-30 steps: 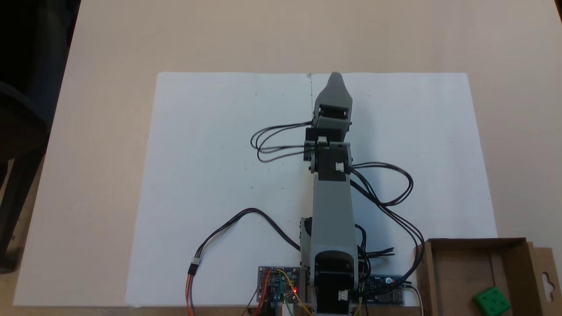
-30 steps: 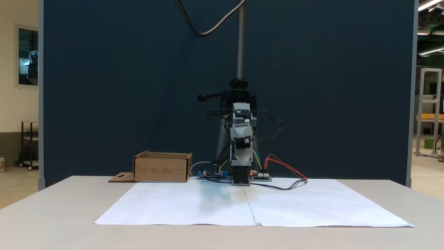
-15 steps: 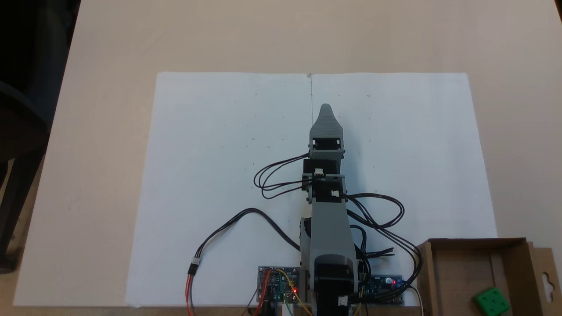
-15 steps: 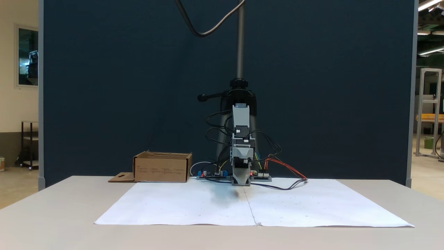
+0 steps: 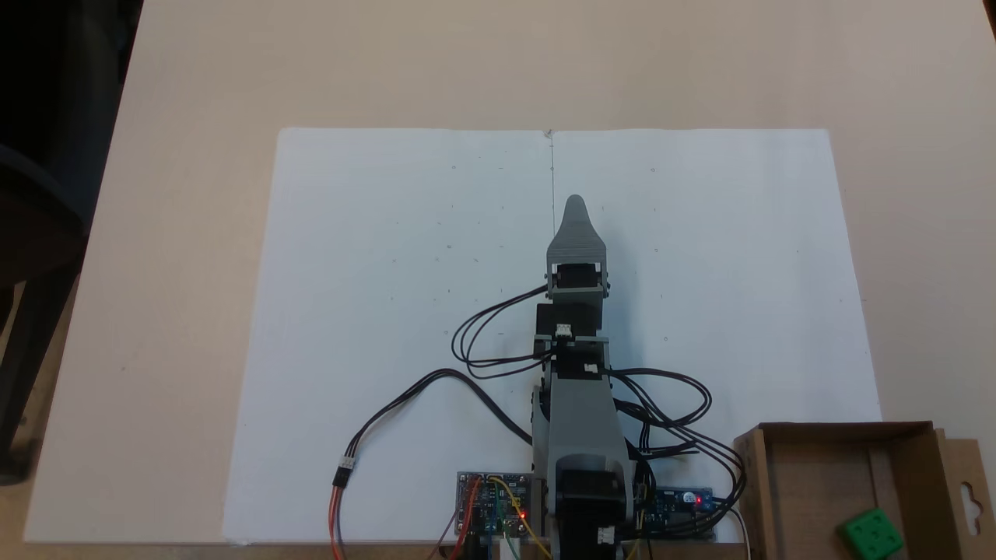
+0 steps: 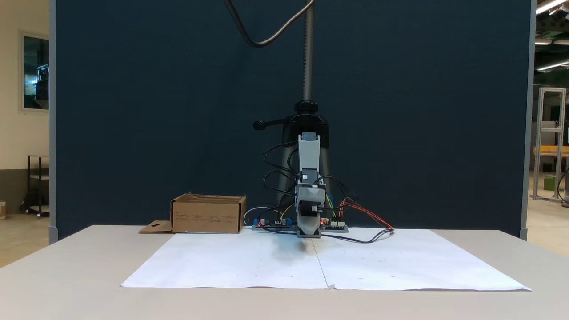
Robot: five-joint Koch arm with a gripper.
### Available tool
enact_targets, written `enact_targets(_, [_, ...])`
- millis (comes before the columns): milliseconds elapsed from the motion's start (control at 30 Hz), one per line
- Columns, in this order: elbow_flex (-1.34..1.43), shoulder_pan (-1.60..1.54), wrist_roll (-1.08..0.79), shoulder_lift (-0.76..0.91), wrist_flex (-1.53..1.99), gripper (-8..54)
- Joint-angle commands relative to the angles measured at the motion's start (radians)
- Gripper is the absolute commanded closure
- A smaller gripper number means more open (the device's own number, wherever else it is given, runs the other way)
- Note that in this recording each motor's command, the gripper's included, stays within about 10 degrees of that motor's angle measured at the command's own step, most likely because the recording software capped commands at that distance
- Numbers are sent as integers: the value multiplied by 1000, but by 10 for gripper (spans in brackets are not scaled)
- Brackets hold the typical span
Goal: Grasp a green dice and put it in the bin.
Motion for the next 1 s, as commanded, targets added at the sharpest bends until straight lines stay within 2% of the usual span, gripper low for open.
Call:
enact_targets(0, [46, 21, 3, 115, -170, 23])
enact_targets(167, [124, 51, 161, 115, -280, 23])
enact_targets(367, [234, 60, 160, 115, -429, 23])
enact_targets(967, [239, 51, 112, 110, -429, 10])
